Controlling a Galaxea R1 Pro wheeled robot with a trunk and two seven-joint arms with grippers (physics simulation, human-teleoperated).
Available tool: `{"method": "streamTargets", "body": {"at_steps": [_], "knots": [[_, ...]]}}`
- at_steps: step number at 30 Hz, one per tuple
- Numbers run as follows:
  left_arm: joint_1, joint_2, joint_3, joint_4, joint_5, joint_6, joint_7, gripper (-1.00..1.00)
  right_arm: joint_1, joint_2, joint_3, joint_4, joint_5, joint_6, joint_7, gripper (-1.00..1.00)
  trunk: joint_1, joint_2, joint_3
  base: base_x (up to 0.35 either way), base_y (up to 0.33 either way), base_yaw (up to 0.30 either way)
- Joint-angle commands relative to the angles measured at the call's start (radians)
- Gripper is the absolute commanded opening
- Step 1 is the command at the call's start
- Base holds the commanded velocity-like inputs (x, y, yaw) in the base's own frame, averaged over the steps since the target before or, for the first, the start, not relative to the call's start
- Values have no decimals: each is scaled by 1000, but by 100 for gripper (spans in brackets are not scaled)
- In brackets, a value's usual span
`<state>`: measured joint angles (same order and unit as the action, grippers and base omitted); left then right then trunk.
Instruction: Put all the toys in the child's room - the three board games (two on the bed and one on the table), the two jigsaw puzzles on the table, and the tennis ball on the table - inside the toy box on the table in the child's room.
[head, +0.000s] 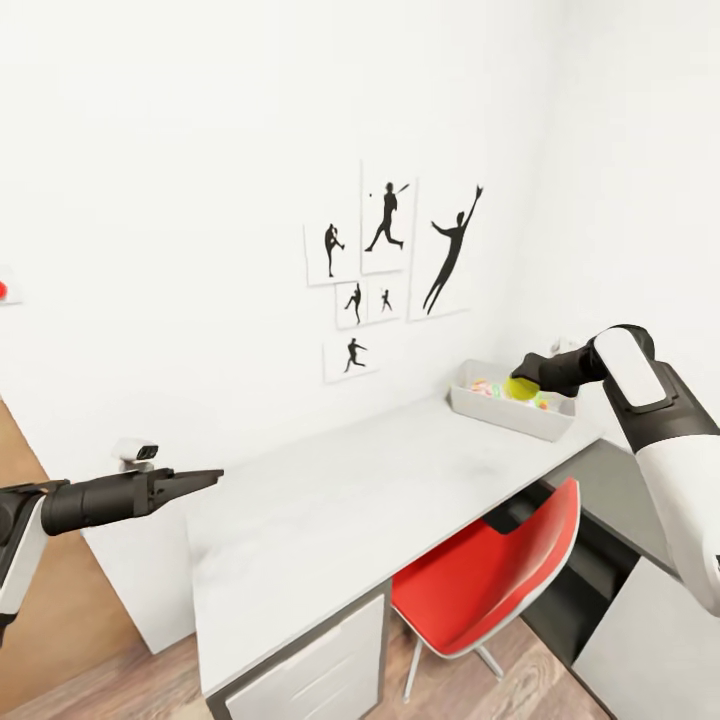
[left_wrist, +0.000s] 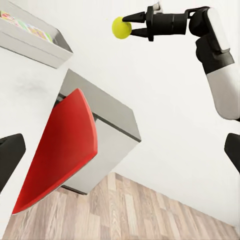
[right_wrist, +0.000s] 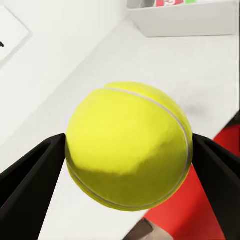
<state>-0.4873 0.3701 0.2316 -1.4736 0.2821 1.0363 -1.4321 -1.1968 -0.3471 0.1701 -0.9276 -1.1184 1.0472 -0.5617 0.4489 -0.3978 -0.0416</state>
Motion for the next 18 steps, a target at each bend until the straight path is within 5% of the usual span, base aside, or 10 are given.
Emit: {"method": "streamTargets", "body": {"at_steps": [1,10,18], "knots": [[-1,0,0,0,1,10,-2,100,-1,-1,3,-1,-11,0,-11,-100,1,-2,-1,230,-168,-225],[-2,-2,0,-1,2,11,-2,100,-2,0,1,-1,-9,0,-11,-100,1,-2,9,263,-159,-205],[-4,-2,0,-1,2,11,-2,100,-1,2,3,-2,-9,0,-11,-100,1,-2,10,273,-215,-32]]}}
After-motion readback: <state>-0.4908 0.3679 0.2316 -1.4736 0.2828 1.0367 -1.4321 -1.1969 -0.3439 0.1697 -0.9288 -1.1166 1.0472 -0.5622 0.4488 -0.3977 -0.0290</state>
